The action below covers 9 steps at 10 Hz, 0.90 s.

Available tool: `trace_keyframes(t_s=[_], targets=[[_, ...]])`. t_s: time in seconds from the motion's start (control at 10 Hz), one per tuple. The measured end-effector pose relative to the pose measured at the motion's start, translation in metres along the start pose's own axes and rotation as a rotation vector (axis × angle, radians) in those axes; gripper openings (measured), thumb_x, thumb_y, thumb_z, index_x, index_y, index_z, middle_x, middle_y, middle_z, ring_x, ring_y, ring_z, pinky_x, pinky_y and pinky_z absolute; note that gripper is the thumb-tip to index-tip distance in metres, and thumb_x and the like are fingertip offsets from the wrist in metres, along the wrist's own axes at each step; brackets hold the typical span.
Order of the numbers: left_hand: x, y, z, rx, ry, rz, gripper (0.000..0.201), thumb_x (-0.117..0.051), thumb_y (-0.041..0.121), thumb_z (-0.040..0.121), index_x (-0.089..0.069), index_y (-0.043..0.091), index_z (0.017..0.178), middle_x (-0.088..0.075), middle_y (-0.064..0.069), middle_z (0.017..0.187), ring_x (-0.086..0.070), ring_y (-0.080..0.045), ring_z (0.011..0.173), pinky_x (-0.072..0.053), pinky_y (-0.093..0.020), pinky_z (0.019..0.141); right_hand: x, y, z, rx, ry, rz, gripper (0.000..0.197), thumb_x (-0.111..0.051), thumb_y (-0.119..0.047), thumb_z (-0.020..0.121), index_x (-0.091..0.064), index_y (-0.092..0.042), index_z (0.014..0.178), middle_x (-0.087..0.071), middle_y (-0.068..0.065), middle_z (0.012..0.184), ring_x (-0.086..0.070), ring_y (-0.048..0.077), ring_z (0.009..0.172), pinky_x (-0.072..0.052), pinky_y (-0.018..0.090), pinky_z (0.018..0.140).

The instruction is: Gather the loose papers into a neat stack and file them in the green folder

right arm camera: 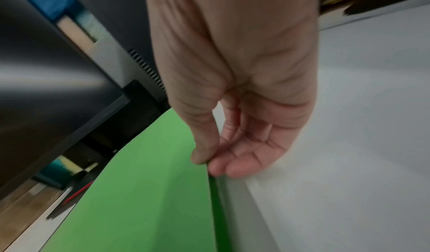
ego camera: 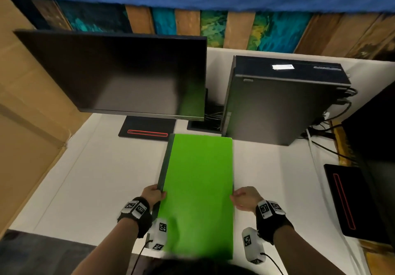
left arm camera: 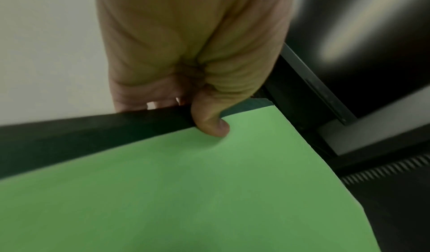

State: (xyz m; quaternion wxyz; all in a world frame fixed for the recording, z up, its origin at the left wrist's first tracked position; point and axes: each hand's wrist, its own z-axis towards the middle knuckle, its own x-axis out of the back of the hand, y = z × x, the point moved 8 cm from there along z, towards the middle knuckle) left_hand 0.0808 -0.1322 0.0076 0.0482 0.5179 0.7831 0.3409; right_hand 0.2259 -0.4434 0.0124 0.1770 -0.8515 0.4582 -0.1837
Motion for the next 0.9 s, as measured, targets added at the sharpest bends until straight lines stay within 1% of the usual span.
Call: trace_keyframes(t_s=[0.1, 0.2, 0.3, 0.4, 0.5, 0.6, 0.7, 0.8, 0.9], targets=[[0.042, 0.002, 0.007, -0.018, 0.06, 0.014, 0.034, -0.057, -0.012, 0.084, -0.061, -0.006, 0.118, -0.062, -0.016, 0.099, -0.055, -0.027, 0.091, -0.048, -0.045, 0.091, -0.035, -0.02, 0.014, 0.088, 0.005, -0.068, 0.029, -0.056, 0.015, 0.077, -0.059, -0.006, 0.057, -0.06, 0.013, 0.061, -0.057, 0.018, 0.047, -0.044, 0.024, 0.049], [0.067, 0.014, 0.018, -0.078, 0.08, 0.03, 0.034, -0.059, -0.009, 0.084, -0.065, -0.004, 0.116, -0.066, -0.018, 0.097, -0.057, -0.028, 0.087, -0.051, -0.047, 0.088, -0.06, -0.033, 0.017, 0.119, 0.033, -0.106, 0.024, -0.058, 0.012, 0.072, -0.062, -0.007, 0.059, -0.06, 0.016, 0.068, -0.055, 0.024, 0.058, -0.044, 0.029, 0.057], [0.074, 0.033, 0.026, -0.147, 0.064, 0.094, 0.038, -0.055, -0.009, 0.085, -0.062, -0.002, 0.122, -0.067, -0.022, 0.115, -0.062, -0.029, 0.096, -0.051, -0.041, 0.093, -0.066, -0.04, 0.029, 0.127, 0.114, -0.088, 0.023, -0.056, 0.007, 0.076, -0.062, -0.009, 0.061, -0.062, 0.017, 0.071, -0.055, 0.025, 0.057, -0.046, 0.029, 0.056], [0.069, 0.047, 0.032, -0.177, -0.02, 0.18, 0.035, -0.054, -0.007, 0.086, -0.063, -0.002, 0.119, -0.066, -0.02, 0.12, -0.064, -0.03, 0.103, -0.05, -0.035, 0.094, -0.063, -0.045, 0.029, 0.133, 0.201, -0.149, 0.011, -0.066, -0.006, 0.071, -0.069, -0.014, 0.066, -0.07, 0.016, 0.082, -0.065, 0.028, 0.073, -0.054, 0.031, 0.072], [0.065, 0.059, 0.031, -0.188, -0.098, 0.204, 0.033, -0.057, -0.004, 0.085, -0.064, -0.002, 0.117, -0.066, -0.017, 0.119, -0.065, -0.032, 0.106, -0.05, -0.035, 0.094, -0.064, -0.044, 0.024, 0.127, 0.216, -0.168, 0.012, -0.065, -0.005, 0.076, -0.065, -0.016, 0.07, -0.065, 0.007, 0.072, -0.063, 0.025, 0.073, -0.053, 0.027, 0.072], [0.065, 0.064, 0.03, -0.206, -0.136, 0.223, 0.035, -0.053, -0.007, 0.085, -0.064, -0.003, 0.118, -0.066, -0.013, 0.113, -0.06, -0.023, 0.098, -0.046, -0.029, 0.089, -0.061, -0.04, 0.017, 0.11, 0.289, -0.151, 0.009, -0.062, -0.01, 0.077, -0.063, -0.011, 0.068, -0.061, 0.007, 0.064, -0.057, 0.023, 0.066, -0.044, 0.026, 0.066], [0.068, 0.051, 0.043, -0.225, -0.191, 0.214, 0.035, -0.055, -0.004, 0.077, -0.069, 0.006, 0.107, -0.067, -0.012, 0.11, -0.062, -0.027, 0.102, -0.048, -0.034, 0.095, -0.062, -0.04, 0.012, 0.163, 0.33, -0.187, 0.008, -0.067, -0.019, 0.078, -0.072, -0.014, 0.077, -0.068, 0.009, 0.075, -0.063, 0.024, 0.071, -0.048, 0.026, 0.066], [0.079, 0.044, 0.03, -0.121, -0.2, 0.189, 0.025, -0.052, -0.005, 0.079, -0.068, 0.005, 0.095, -0.069, -0.019, 0.098, -0.069, -0.029, 0.084, -0.056, -0.042, 0.085, -0.056, -0.057, -0.004, 0.243, 0.339, -0.215, 0.01, -0.069, -0.018, 0.079, -0.07, -0.021, 0.069, -0.068, 0.006, 0.075, -0.061, 0.024, 0.077, -0.049, 0.028, 0.072], [0.098, 0.018, 0.007, 0.005, -0.198, 0.322, 0.027, -0.052, -0.003, 0.087, -0.059, 0.013, 0.067, -0.064, -0.005, 0.071, -0.059, -0.01, 0.053, -0.052, -0.017, 0.049, -0.04, -0.099, -0.047, 0.445, 0.352, -0.157, 0.027, -0.067, -0.006, 0.08, -0.064, -0.023, 0.06, -0.064, 0.005, 0.066, -0.061, 0.02, 0.07, -0.044, 0.022, 0.059]])
